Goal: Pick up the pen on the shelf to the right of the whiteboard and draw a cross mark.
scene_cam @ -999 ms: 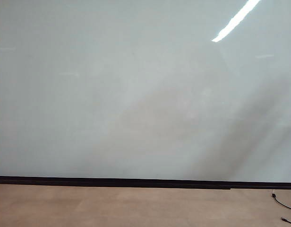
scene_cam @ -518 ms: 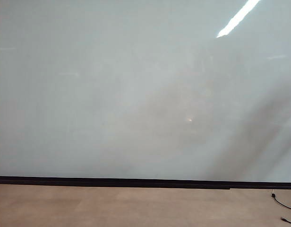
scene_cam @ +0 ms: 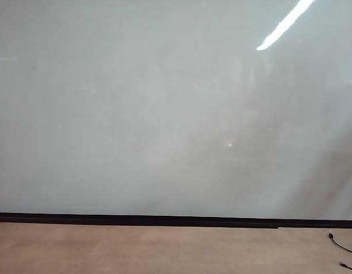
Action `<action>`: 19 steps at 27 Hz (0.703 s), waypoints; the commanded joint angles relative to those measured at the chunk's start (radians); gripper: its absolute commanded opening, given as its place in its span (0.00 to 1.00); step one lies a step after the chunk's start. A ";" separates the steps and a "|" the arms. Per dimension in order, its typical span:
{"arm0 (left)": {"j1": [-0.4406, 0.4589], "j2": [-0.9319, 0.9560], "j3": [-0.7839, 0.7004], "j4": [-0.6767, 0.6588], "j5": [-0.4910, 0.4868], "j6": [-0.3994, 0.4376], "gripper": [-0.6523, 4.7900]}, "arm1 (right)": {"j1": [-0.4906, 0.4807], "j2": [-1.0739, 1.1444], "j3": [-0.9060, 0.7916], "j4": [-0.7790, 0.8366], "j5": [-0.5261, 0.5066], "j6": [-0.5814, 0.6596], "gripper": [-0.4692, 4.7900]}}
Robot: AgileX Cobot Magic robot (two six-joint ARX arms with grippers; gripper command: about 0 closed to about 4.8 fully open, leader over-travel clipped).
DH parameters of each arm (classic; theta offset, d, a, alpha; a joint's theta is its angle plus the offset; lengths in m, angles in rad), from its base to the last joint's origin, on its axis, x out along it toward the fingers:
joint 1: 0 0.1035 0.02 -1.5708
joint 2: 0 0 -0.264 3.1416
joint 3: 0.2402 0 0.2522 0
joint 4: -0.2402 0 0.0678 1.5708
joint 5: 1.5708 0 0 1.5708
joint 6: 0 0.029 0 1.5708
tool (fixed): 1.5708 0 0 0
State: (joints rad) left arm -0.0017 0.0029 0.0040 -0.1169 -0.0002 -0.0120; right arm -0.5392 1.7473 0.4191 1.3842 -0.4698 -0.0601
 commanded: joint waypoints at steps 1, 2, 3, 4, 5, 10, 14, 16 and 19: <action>0.000 0.000 0.003 0.005 0.003 0.004 0.11 | 0.002 0.044 0.043 0.026 -0.048 0.018 0.85; 0.000 0.000 0.003 0.005 0.003 0.004 0.11 | 0.002 0.057 0.056 0.026 -0.062 0.027 0.85; 0.000 0.000 0.003 0.005 0.004 0.004 0.11 | 0.002 0.074 0.072 0.026 -0.077 0.035 0.85; 0.000 0.000 0.003 0.005 0.003 0.004 0.11 | 0.002 0.087 0.084 0.027 -0.087 0.039 0.85; 0.000 0.000 0.003 0.005 0.003 0.004 0.11 | 0.002 0.100 0.097 0.027 -0.096 0.048 0.85; 0.000 0.000 0.003 0.005 0.003 0.004 0.11 | 0.002 0.155 0.148 0.029 -0.116 0.100 0.84; 0.000 0.000 0.003 0.005 0.003 0.004 0.11 | 0.002 0.184 0.180 0.030 -0.138 0.101 0.84; 0.000 0.000 0.003 0.005 0.004 0.004 0.11 | 0.002 0.193 0.192 0.030 -0.139 0.102 0.84; 0.000 0.000 0.003 0.005 0.003 0.004 0.11 | 0.002 0.200 0.203 0.030 -0.139 0.114 0.82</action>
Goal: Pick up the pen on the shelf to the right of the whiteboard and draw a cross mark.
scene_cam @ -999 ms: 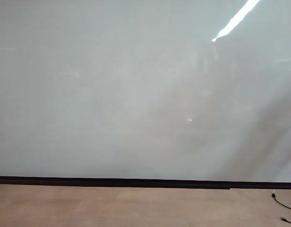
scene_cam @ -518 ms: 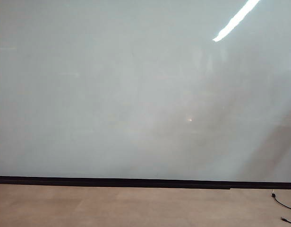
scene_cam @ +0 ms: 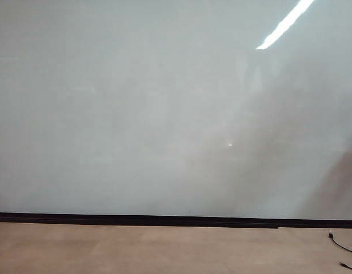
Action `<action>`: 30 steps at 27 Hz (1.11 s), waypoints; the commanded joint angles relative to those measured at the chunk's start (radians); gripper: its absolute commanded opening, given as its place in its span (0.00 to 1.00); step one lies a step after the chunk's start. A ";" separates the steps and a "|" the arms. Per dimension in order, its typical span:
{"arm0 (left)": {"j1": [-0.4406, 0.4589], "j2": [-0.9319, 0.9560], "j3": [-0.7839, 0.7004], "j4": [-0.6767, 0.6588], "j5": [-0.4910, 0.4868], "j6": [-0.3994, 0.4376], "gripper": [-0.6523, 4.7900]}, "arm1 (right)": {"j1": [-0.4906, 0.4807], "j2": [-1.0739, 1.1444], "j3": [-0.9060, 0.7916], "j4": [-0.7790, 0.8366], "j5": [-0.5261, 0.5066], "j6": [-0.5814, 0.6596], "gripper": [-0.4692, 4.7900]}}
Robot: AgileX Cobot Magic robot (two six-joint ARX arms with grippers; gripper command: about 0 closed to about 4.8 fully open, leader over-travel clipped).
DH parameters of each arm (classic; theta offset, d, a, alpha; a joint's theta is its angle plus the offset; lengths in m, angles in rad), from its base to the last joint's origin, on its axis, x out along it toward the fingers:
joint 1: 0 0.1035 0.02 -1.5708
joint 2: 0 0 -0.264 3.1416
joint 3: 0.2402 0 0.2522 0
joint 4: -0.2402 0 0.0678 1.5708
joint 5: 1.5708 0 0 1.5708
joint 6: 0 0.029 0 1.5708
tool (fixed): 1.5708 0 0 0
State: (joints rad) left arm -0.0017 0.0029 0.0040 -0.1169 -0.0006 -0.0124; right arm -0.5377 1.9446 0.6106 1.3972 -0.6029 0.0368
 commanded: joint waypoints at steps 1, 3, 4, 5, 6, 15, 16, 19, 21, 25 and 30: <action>0.000 0.000 0.003 0.005 0.004 0.005 0.11 | 0.000 0.003 0.013 0.017 -0.005 0.021 0.82; 0.000 0.000 0.003 0.005 0.004 0.005 0.11 | 0.000 0.003 0.013 0.017 -0.002 0.023 0.82; 0.000 0.000 0.003 0.005 0.004 0.005 0.11 | 0.000 0.003 0.014 0.017 0.000 0.023 0.82; 0.000 0.000 0.003 0.005 0.004 0.005 0.11 | 0.000 0.006 0.014 0.017 0.002 0.023 0.79; 0.000 0.000 0.003 0.005 0.004 0.005 0.11 | -0.001 0.008 0.016 0.017 0.004 0.023 0.78; 0.000 0.000 0.003 0.005 0.004 0.004 0.11 | 0.002 0.033 0.035 0.017 -0.006 0.039 0.73; 0.000 0.000 0.003 0.005 0.004 0.004 0.11 | 0.002 0.033 0.035 0.017 -0.006 0.039 0.73; 0.000 0.000 0.003 0.005 0.004 0.004 0.11 | 0.002 0.033 0.039 0.017 -0.006 0.039 0.73; 0.000 0.000 0.003 0.005 0.004 0.004 0.11 | 0.001 0.033 0.045 0.017 -0.010 0.039 0.67; 0.000 0.000 0.003 0.005 0.004 0.004 0.11 | 0.001 0.033 0.050 0.017 -0.010 0.041 0.66; 0.000 0.000 0.003 0.005 0.004 0.005 0.11 | 0.001 0.033 0.050 0.017 -0.021 0.042 0.61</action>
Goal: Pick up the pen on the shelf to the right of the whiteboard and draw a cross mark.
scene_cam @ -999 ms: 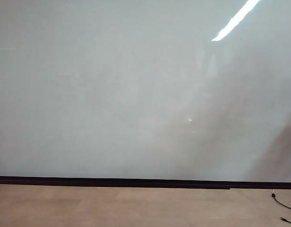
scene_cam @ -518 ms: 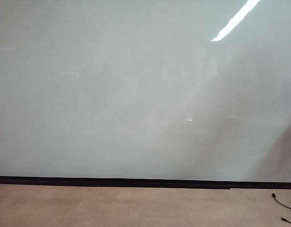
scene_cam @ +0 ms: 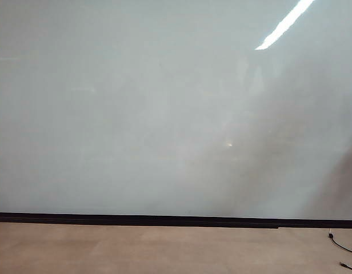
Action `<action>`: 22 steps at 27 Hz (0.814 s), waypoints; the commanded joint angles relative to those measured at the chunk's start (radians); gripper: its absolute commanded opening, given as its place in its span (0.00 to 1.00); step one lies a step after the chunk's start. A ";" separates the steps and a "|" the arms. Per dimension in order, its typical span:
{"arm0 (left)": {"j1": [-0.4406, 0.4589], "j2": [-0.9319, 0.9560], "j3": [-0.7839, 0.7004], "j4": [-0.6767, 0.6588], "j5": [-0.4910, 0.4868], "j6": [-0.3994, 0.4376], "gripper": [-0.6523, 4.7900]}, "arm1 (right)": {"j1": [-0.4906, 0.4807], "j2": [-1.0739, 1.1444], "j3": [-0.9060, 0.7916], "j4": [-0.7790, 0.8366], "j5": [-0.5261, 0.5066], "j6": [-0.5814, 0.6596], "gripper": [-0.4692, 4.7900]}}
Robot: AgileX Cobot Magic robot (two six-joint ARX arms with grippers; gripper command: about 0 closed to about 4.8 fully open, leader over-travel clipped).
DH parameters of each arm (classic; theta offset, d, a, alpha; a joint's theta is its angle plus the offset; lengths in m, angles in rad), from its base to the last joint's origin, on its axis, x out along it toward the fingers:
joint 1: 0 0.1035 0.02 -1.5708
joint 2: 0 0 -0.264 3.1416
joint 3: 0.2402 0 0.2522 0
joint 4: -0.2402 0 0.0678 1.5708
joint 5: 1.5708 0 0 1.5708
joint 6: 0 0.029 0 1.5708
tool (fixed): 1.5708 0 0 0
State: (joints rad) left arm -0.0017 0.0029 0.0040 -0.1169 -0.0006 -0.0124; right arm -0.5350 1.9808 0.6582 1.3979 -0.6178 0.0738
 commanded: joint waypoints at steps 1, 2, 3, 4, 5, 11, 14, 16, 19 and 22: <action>0.000 0.000 0.003 0.005 0.004 0.005 0.11 | -0.002 -0.003 0.002 0.016 -0.018 0.006 0.61; 0.000 0.000 0.003 0.005 0.004 0.005 0.11 | -0.002 -0.003 0.002 0.016 -0.026 0.006 0.60; 0.000 0.000 0.003 0.005 0.004 0.005 0.11 | -0.002 -0.003 0.002 0.016 -0.029 0.006 0.60; 0.000 0.000 0.003 0.005 0.004 0.005 0.11 | -0.002 -0.003 0.002 0.016 -0.029 0.006 0.60; 0.000 0.000 0.003 0.005 0.004 0.005 0.11 | -0.002 -0.003 0.002 0.016 -0.030 0.006 0.60; 0.000 0.000 0.003 0.005 0.004 0.004 0.11 | -0.006 -0.004 0.000 0.016 -0.032 0.006 0.60; 0.000 0.000 0.003 0.005 0.004 0.004 0.11 | -0.013 -0.005 0.000 0.016 -0.032 0.006 0.58; 0.000 0.000 0.003 0.005 0.004 0.005 0.11 | -0.017 -0.005 0.000 0.016 -0.032 0.006 0.57; 0.000 0.000 0.003 0.005 0.004 0.005 0.11 | -0.017 -0.005 0.000 0.017 -0.031 0.005 0.57; 0.000 0.000 0.003 0.005 0.004 0.005 0.11 | -0.016 -0.005 0.000 0.016 -0.031 0.005 0.51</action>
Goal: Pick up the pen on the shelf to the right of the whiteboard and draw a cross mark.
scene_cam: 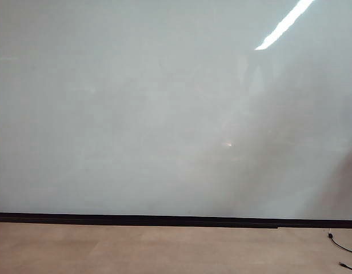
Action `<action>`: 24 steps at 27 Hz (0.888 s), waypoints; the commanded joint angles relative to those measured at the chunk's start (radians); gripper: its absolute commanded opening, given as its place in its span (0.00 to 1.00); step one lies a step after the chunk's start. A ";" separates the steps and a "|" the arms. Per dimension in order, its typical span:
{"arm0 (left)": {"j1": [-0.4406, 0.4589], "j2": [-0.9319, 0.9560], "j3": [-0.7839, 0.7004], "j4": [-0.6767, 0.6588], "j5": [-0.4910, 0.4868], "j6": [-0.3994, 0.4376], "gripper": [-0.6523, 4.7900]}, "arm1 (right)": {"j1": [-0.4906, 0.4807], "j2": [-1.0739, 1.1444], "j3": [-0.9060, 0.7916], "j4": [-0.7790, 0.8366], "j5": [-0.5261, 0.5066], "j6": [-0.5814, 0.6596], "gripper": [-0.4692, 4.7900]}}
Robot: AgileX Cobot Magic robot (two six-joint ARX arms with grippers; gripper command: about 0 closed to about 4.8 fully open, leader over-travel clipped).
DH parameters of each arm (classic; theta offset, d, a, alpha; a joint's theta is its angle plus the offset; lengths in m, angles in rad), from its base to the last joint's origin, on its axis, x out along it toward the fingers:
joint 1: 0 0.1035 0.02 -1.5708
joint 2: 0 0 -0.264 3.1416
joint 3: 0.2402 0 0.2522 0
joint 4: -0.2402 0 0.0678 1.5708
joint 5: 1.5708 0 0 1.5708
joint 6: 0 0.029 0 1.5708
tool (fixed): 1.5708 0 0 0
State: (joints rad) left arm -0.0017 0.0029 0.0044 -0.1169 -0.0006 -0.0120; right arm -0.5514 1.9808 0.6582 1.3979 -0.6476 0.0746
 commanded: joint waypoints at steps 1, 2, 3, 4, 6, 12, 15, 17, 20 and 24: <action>0.000 0.000 0.002 0.005 0.004 0.004 0.11 | 0.000 -0.005 0.000 0.016 -0.002 0.005 0.50; 0.000 0.000 0.002 0.005 0.004 0.004 0.11 | 0.000 -0.005 0.000 0.016 -0.002 0.005 0.49; 0.000 0.000 0.002 0.005 0.004 0.004 0.11 | 0.000 -0.005 0.000 0.016 -0.002 0.005 0.49; 0.000 0.000 0.002 0.005 0.004 0.004 0.11 | 0.000 -0.005 0.000 0.016 -0.002 0.004 0.49; 0.000 0.000 0.002 0.005 0.004 0.004 0.11 | 0.001 -0.005 0.000 0.016 -0.002 0.004 0.49; 0.000 0.000 0.002 0.005 0.004 0.004 0.11 | 0.004 -0.005 0.000 0.016 -0.010 0.005 0.46; 0.000 0.000 0.002 0.005 0.004 0.004 0.11 | 0.004 -0.005 0.000 0.016 -0.010 0.005 0.46; 0.000 0.000 0.002 0.005 0.004 0.004 0.11 | 0.004 -0.005 0.000 0.016 -0.010 0.005 0.45; 0.000 0.000 0.002 0.005 0.004 0.004 0.11 | 0.004 -0.004 0.000 0.016 -0.010 0.004 0.35; 0.000 0.000 0.002 0.005 0.004 0.004 0.11 | 0.004 -0.004 0.000 0.016 -0.018 0.004 0.08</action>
State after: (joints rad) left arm -0.0017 0.0029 0.0040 -0.1169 -0.0006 -0.0120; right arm -0.5472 1.9808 0.6582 1.4029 -0.6472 0.0738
